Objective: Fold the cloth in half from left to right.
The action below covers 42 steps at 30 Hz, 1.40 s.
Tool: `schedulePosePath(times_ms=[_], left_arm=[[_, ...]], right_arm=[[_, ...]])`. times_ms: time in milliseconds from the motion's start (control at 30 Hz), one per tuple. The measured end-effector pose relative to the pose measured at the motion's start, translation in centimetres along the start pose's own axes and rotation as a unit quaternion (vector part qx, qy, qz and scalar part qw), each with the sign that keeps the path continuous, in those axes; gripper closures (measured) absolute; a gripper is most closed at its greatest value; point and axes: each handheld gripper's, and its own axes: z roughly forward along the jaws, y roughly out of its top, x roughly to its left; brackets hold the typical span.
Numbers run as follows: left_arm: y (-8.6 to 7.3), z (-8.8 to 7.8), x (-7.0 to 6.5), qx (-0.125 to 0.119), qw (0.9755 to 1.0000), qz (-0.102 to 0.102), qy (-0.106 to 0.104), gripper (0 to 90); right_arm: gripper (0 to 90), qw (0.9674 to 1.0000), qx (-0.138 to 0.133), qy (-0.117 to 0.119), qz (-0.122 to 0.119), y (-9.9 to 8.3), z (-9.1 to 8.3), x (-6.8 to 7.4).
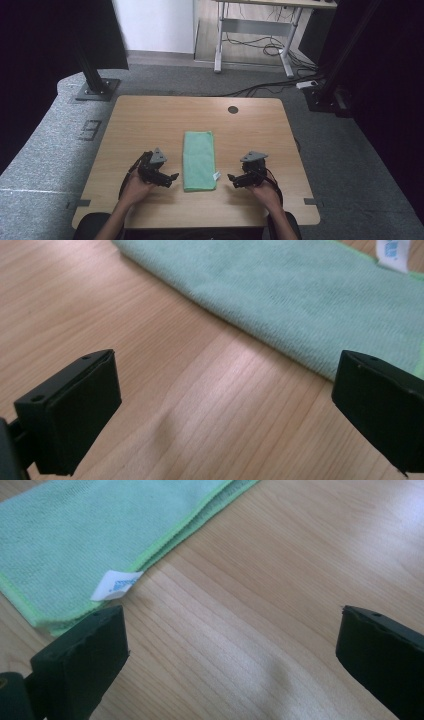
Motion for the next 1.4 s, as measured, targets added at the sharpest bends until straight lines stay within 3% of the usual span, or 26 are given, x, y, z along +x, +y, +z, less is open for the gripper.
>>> schedulePosePath(times_ms=[333,600,833,1033,1400], left_arm=[[-1.6,0.5,0.6,0.013,0.9997,-0.018,0.009,0.0],[-2.3,1.2,0.8,0.027,0.9993,-0.021,0.012,0.0],[-2.2,1.8,0.3,0.032,0.9993,-0.019,0.005,0.0],[-2.2,1.9,0.6,0.040,0.9983,-0.042,-0.006,0.0],[-2.2,1.9,0.6,0.040,0.9983,-0.041,-0.006,0.0]], right_arm=[[0.3,0.9998,0.009,0.001,0.016,-1.2,1.0,-0.7],[0.1,0.9996,0.018,-0.003,0.022,-2.1,1.9,-1.0],[0.0,0.9994,0.018,0.003,0.028,-2.5,2.3,-1.1],[0.0,0.9995,0.012,0.002,0.028,-2.6,2.4,-1.1],[0.0,0.9995,0.012,0.002,0.028,-2.6,2.4,-1.1]])
